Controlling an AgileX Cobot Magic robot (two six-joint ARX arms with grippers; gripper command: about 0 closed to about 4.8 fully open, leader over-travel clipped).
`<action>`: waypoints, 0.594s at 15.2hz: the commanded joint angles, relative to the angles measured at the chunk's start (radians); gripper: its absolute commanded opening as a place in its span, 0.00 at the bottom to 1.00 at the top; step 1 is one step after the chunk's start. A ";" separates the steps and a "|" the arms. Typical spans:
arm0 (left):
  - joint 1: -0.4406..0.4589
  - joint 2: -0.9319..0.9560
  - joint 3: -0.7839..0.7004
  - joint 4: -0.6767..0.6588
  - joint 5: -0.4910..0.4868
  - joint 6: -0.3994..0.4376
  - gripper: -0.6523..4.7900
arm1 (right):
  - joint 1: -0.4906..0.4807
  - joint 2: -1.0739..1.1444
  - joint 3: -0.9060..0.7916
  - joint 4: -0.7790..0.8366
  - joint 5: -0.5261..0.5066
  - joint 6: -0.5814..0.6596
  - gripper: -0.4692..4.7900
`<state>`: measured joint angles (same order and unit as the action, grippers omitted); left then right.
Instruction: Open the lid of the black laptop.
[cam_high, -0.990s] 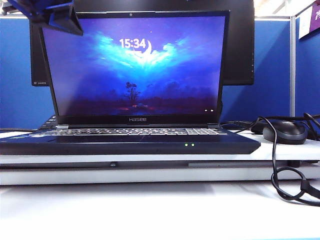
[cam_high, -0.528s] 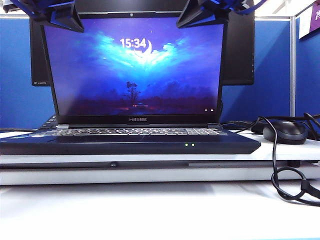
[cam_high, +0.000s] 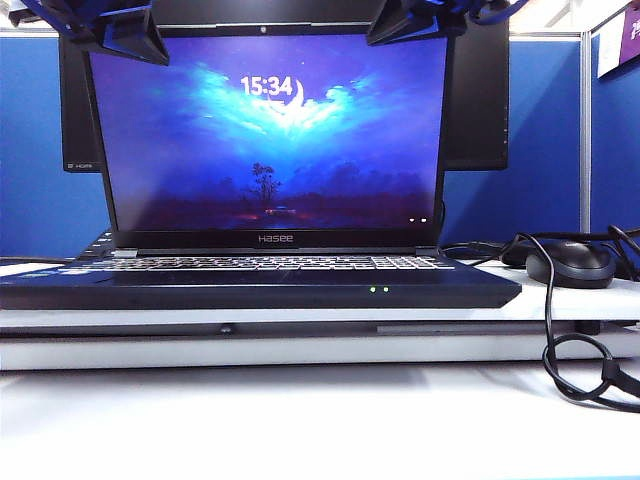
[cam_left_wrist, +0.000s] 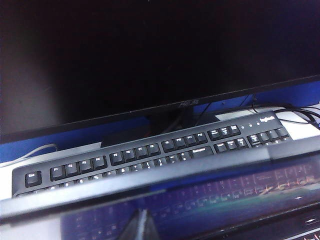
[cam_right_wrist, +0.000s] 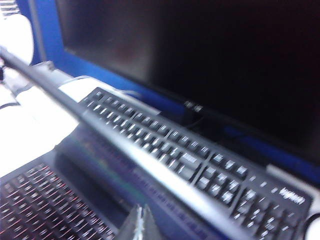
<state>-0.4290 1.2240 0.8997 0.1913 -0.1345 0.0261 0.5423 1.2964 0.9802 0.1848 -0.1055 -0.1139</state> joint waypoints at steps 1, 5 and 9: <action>0.005 -0.001 0.014 0.095 -0.018 0.004 0.11 | -0.013 -0.001 0.010 0.048 0.026 -0.017 0.09; 0.005 0.014 0.014 0.142 0.001 0.015 0.11 | -0.026 0.026 0.035 0.056 0.025 -0.018 0.09; 0.018 0.045 0.019 0.174 0.006 0.025 0.11 | -0.033 0.060 0.059 0.075 0.033 -0.021 0.09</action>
<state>-0.4259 1.2659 0.9081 0.3145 -0.1230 0.0444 0.5156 1.3567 1.0332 0.2310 -0.0799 -0.1322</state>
